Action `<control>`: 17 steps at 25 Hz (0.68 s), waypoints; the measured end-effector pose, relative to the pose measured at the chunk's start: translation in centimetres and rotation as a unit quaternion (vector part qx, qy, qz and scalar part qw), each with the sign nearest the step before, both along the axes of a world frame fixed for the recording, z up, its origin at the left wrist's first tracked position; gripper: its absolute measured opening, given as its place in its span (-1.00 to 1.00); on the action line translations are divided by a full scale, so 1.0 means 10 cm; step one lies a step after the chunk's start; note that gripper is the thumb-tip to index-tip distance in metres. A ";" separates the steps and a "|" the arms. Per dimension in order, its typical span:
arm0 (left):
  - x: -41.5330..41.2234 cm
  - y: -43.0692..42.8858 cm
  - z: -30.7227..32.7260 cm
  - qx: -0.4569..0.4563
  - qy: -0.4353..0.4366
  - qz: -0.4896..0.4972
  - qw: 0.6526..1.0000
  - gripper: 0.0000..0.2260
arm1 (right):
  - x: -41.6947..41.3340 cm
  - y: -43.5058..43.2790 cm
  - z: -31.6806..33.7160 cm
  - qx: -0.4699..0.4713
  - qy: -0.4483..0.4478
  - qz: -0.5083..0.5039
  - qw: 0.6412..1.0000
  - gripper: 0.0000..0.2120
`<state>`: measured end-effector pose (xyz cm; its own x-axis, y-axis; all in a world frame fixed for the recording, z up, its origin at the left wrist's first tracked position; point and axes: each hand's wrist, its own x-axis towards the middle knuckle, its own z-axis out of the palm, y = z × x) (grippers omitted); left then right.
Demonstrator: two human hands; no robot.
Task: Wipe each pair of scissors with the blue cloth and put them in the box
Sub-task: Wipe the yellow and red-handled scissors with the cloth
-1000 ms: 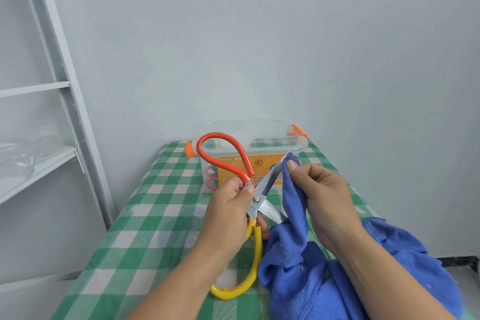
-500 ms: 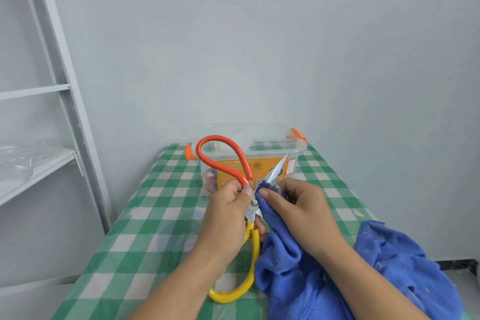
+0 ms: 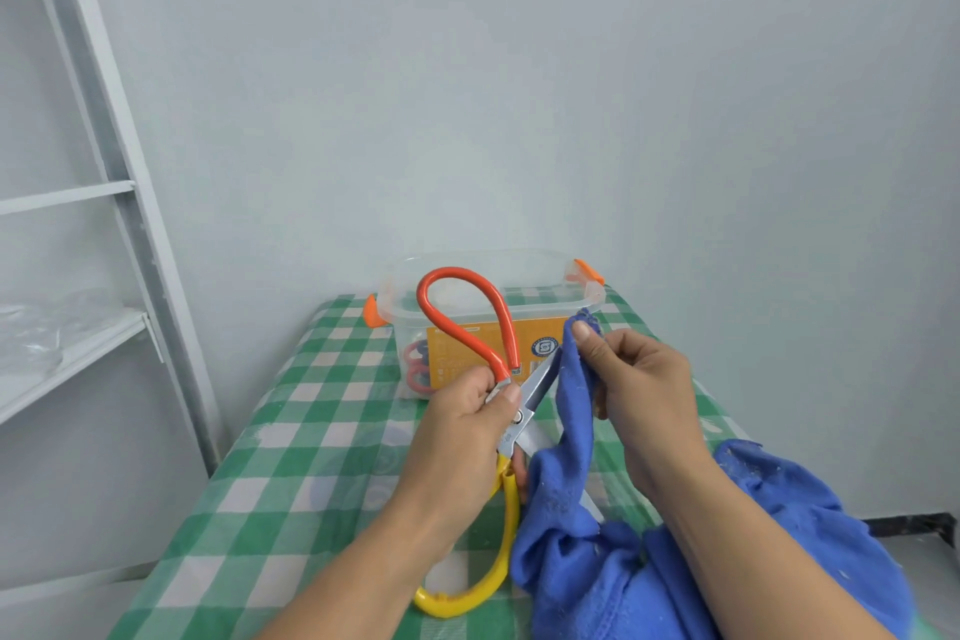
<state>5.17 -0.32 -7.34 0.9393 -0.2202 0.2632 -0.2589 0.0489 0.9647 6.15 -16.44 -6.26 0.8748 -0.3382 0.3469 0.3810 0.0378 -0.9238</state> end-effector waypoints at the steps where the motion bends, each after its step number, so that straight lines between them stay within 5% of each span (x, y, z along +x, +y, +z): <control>1: 0.01 0.00 -0.01 -0.014 0.005 -0.008 1.000 -0.76 | 0.00 0.00 0.00 0.011 0.003 0.010 1.000 -0.46; 4: 0.04 0.00 -0.04 -0.047 0.033 -0.015 0.998 -0.66 | -0.01 0.00 -0.04 -0.012 0.038 0.052 0.998 -0.56; 8: 0.05 0.03 -0.04 -0.019 0.020 0.004 1.000 -0.77 | -0.08 0.10 -0.11 -0.052 0.108 0.160 0.980 -0.62; 14: 0.05 0.02 -0.01 -0.005 -0.009 -0.001 1.000 -0.79 | -0.04 0.01 -0.02 -0.034 0.076 0.080 0.993 -0.61; 17: -0.01 0.01 0.00 0.015 -0.015 -0.006 1.000 -0.60 | -0.01 -0.08 0.00 0.004 0.063 0.030 0.998 -0.62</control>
